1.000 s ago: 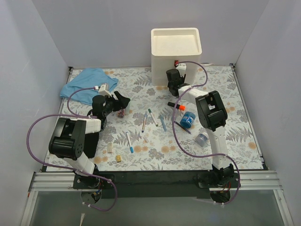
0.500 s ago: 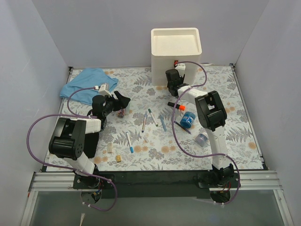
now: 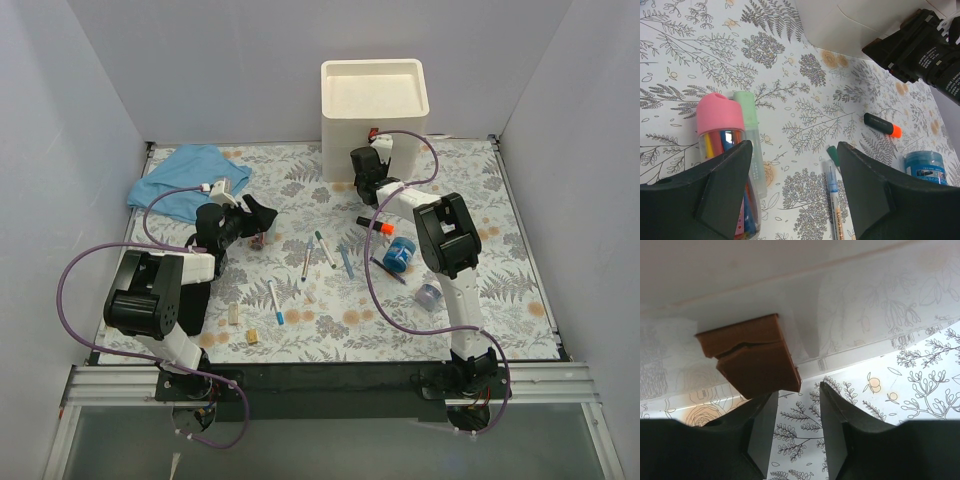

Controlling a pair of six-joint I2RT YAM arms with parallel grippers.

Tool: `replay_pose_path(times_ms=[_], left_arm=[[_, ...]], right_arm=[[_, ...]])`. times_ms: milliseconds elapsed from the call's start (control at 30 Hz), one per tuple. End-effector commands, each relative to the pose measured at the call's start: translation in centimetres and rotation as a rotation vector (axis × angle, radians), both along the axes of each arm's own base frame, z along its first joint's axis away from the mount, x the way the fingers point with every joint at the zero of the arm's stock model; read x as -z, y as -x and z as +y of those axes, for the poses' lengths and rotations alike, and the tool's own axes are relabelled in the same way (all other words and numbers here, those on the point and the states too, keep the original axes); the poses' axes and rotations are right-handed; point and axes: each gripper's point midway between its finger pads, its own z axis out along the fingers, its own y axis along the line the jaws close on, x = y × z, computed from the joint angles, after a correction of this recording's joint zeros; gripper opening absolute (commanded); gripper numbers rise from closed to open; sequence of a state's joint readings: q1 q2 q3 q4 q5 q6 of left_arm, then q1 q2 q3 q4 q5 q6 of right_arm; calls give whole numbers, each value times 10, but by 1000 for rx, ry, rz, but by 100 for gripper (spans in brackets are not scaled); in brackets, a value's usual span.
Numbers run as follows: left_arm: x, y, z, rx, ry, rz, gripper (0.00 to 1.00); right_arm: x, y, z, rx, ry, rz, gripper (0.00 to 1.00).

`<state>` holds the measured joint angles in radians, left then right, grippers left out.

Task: Sort the stationery into containers
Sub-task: Open the drawer in the storage box.

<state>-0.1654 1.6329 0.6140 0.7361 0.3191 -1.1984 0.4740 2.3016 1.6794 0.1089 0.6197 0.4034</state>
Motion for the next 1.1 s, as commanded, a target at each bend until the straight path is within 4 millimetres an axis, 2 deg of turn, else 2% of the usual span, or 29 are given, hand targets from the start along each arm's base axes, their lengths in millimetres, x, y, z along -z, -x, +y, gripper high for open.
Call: replay_pose_path(times_ms=[0, 167, 400, 433, 533, 600, 633, 700, 733, 767, 967, 1067], left_arm=[[-7, 1, 1, 9, -5, -34, 68], [-5, 3, 1, 5, -3, -26, 68], [-4, 2, 1, 5, -2, -31, 68], [-3, 2, 2, 7, -3, -28, 68], [-3, 3, 1, 9, -11, -24, 68], [-1, 2, 2, 5, -12, -17, 68], [-1, 2, 2, 4, -11, -17, 68], [-2, 2, 2, 5, -8, -21, 68], [-3, 2, 1, 6, -6, -23, 68], [-4, 1, 2, 4, -6, -26, 68], [-5, 4, 3, 0, -6, -31, 68], [-6, 7, 3, 2, -7, -36, 68]], right_arm=[[-39, -14, 18, -37, -53, -110, 50], [-45, -14, 24, -64, -69, -116, 50], [-37, -28, 24, -52, -39, -134, 48], [-35, -29, 24, -49, -36, -135, 40], [-33, -27, 22, -38, -36, -131, 23], [-34, -25, 21, -40, -36, -129, 22], [-32, -23, 20, -41, -34, -123, 5], [-37, -21, 19, -46, -32, -125, 1], [-33, -16, 19, -54, -30, -111, 1], [-42, -13, 18, -57, -34, -116, 1], [-56, 30, 19, -97, -27, -82, 1], [-67, 44, 20, -109, -28, -80, 1]])
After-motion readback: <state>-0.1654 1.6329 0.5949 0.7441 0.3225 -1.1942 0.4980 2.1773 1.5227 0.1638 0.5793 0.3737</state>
